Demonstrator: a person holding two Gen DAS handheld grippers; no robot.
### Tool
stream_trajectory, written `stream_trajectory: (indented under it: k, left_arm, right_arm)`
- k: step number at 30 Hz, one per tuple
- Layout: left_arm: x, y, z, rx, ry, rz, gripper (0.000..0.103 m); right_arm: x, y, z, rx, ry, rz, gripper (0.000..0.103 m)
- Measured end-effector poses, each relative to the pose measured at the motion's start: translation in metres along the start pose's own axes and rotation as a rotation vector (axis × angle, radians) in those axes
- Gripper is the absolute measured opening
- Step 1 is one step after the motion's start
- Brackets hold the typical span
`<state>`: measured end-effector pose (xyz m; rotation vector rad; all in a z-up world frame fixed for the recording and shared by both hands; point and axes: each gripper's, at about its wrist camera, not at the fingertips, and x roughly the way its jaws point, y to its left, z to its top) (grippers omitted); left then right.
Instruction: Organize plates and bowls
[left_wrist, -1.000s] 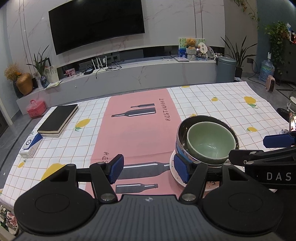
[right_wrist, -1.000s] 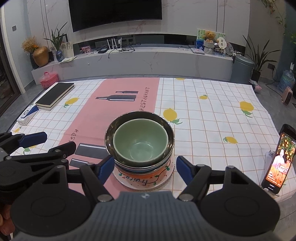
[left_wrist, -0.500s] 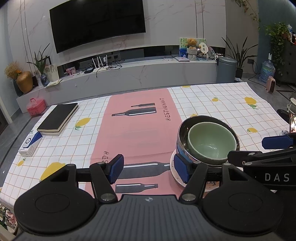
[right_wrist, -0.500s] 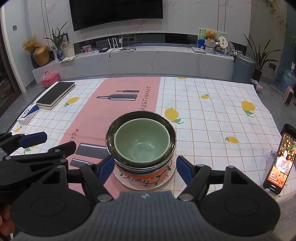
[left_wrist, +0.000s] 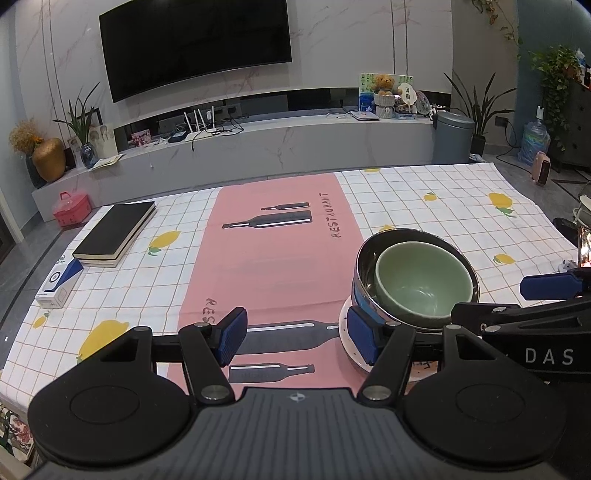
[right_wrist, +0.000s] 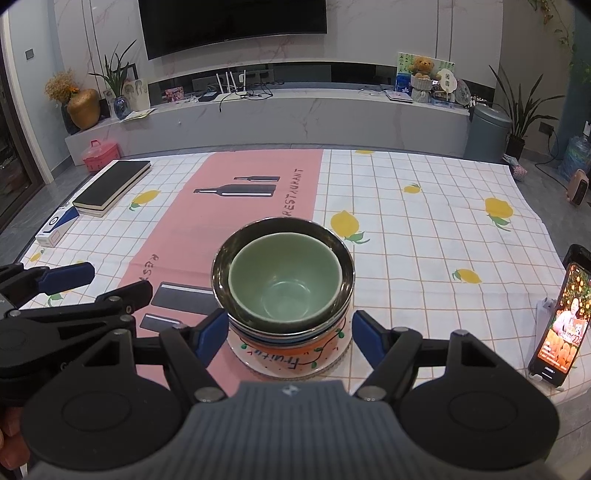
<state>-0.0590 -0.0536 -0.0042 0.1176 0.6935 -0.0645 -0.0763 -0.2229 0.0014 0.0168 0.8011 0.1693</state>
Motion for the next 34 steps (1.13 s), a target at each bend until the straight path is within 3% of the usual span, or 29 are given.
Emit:
stream_trajectory:
  k: [34]
  left_arm:
    - [0.0009, 0.0006, 0.0036, -0.03, -0.003, -0.019, 0.073]
  right_arm:
    - [0.0004, 0.0026, 0.0016, -0.021, -0.006, -0.001, 0.073]
